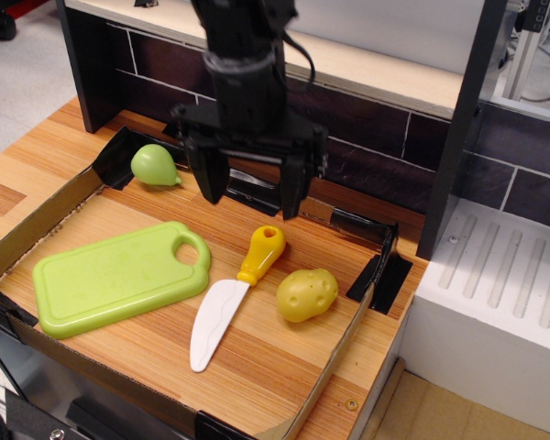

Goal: Put knife on cutting board

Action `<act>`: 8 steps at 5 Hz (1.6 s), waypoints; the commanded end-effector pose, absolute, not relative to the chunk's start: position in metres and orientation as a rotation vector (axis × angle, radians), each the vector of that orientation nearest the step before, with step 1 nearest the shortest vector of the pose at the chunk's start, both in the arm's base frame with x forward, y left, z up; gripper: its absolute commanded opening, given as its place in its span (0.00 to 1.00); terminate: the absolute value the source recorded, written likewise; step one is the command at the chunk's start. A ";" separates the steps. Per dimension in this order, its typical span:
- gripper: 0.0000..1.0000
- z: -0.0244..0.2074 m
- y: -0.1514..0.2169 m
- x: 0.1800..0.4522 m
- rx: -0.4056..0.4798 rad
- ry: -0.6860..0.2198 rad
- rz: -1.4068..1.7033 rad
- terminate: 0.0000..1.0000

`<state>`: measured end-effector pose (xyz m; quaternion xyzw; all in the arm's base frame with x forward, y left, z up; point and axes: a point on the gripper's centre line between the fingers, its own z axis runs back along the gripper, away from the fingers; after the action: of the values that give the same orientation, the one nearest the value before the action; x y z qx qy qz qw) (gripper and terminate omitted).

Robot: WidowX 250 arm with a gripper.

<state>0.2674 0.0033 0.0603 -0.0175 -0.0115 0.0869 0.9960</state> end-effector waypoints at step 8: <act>0.00 0.010 0.007 0.288 0.012 -0.090 0.088 0.00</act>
<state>0.2790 0.0027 0.0012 0.0051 -0.0225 0.0414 0.9989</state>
